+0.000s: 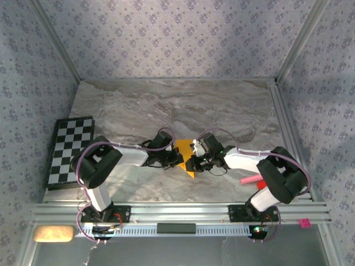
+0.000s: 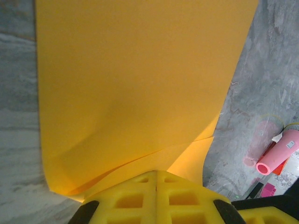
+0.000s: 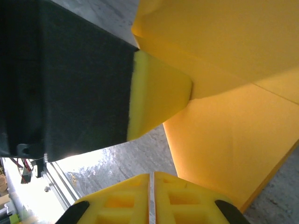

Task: Fold a paper plane with a square sheet of paper (pick it up from the middle)
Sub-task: Third fold the triangle at the center of the table.

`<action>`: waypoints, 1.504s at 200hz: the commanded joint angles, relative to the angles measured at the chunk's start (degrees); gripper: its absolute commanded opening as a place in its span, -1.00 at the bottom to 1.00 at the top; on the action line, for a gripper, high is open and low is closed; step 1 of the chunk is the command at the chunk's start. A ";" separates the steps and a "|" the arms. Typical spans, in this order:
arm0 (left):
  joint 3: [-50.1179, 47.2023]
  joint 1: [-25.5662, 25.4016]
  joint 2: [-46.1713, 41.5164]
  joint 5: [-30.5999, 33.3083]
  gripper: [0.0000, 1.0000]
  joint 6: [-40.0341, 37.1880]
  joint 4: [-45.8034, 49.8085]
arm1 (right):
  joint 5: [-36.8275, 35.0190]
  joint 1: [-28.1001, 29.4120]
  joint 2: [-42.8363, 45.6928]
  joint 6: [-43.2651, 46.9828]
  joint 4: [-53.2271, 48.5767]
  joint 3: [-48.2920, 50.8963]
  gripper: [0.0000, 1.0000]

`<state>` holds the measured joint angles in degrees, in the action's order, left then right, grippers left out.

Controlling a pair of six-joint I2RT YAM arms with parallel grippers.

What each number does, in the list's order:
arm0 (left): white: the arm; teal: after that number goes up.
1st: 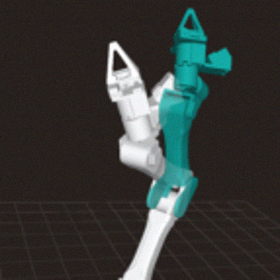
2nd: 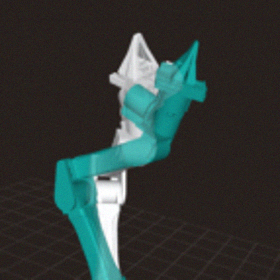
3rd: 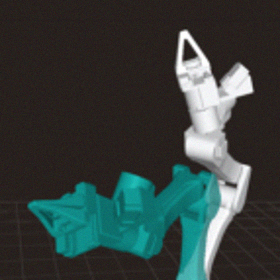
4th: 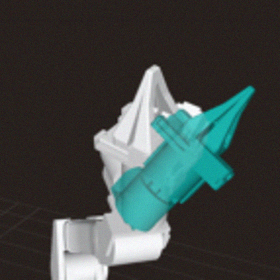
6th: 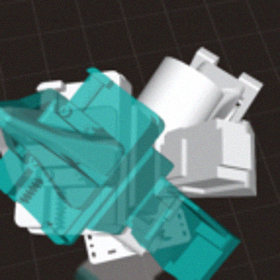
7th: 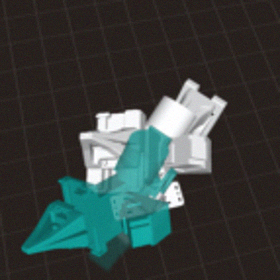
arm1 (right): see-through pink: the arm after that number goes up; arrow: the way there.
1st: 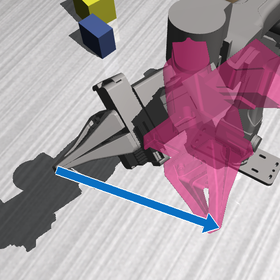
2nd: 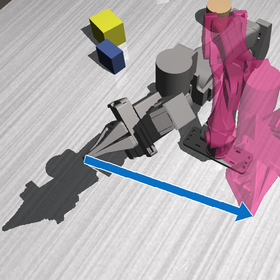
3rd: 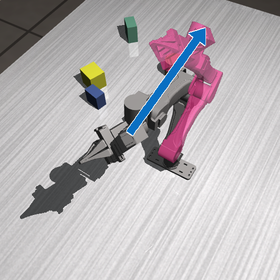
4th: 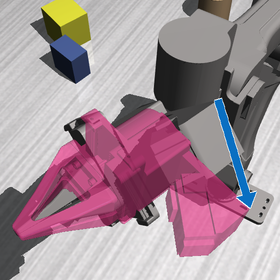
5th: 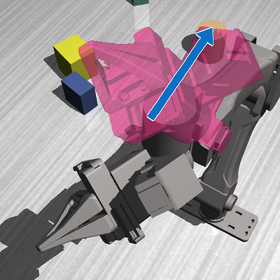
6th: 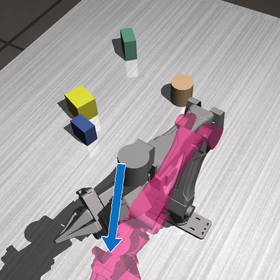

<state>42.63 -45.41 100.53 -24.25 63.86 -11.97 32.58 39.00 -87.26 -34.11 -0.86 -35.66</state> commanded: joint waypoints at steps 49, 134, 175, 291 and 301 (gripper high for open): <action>1.31 0.09 0.84 2.11 -0.81 -3.33 6.21 | 0.37 -1.73 -3.59 -1.16 2.01 4.18 -0.80; 4.97 -0.41 -6.04 1.64 -0.64 -4.78 11.58 | 0.31 -1.91 -4.05 -1.42 2.88 4.60 -0.86; 4.08 -2.55 -2.79 0.03 -0.78 -0.87 6.00 | 0.08 -2.18 -3.84 -2.77 3.24 4.94 -0.88; 0.25 3.58 1.07 3.54 -0.81 -4.89 6.24 | -1.45 -2.18 -4.30 -2.37 0.83 5.92 -0.94; 0.08 4.27 0.44 3.85 -0.80 -5.71 7.09 | -1.55 -2.19 -4.10 -2.37 0.70 5.94 -0.95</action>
<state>43.66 -44.10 101.01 -25.52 61.49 -10.37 33.85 37.08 -90.02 -36.47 5.65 -31.75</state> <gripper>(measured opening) 0.098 0.052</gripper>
